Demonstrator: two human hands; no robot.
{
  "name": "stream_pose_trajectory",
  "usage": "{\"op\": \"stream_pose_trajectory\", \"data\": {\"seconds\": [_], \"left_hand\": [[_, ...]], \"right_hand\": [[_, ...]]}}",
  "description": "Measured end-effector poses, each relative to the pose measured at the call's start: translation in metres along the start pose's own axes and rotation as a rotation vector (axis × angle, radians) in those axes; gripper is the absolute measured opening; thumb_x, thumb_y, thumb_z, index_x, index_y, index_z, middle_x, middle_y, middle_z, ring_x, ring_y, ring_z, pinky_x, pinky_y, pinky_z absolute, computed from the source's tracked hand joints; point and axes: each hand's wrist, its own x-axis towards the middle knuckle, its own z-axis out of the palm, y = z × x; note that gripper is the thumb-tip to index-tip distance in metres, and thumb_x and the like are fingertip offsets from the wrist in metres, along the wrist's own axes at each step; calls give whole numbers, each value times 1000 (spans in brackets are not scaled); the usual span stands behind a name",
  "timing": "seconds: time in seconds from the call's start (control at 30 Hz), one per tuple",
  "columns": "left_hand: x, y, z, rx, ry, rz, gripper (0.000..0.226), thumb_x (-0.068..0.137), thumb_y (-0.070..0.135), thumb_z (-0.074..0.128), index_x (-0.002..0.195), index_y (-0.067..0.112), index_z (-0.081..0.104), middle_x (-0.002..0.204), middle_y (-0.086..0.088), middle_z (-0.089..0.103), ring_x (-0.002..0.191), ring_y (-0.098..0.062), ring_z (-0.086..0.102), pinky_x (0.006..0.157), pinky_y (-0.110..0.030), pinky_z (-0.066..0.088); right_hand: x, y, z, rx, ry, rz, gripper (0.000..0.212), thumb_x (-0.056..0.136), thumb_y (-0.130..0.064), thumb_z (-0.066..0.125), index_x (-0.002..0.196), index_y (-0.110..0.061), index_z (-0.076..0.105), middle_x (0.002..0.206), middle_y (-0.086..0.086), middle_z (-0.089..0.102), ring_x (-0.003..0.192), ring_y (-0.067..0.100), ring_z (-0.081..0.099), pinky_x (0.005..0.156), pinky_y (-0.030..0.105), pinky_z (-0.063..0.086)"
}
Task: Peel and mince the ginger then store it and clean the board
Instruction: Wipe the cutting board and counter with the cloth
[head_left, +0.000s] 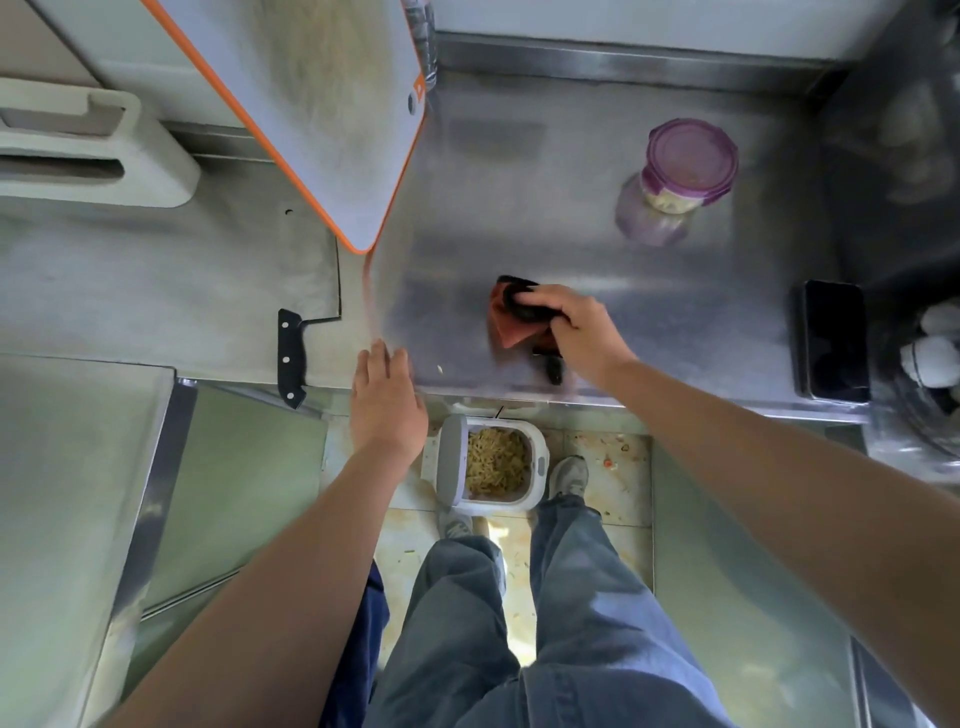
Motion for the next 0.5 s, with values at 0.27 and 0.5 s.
{"op": "stream_pose_trajectory", "data": {"seconds": [0.27, 0.5], "left_hand": [[5, 3, -6, 31, 61, -17, 45, 93, 11, 49, 137, 10, 39, 150, -10, 26, 138, -28, 25, 109, -39, 31], [13, 5, -12, -8, 86, -64, 36, 92, 8, 49, 128, 10, 47, 137, -7, 39, 126, -26, 36, 98, -38, 39]], "right_hand": [[-15, 3, 15, -134, -271, -93, 54, 82, 19, 38, 115, -11, 68, 130, 3, 59, 121, 14, 51, 101, 6, 26], [48, 5, -19, -70, 166, 80, 57, 86, 13, 33, 136, -10, 50, 141, 10, 48, 132, 25, 42, 105, 14, 23]]}}
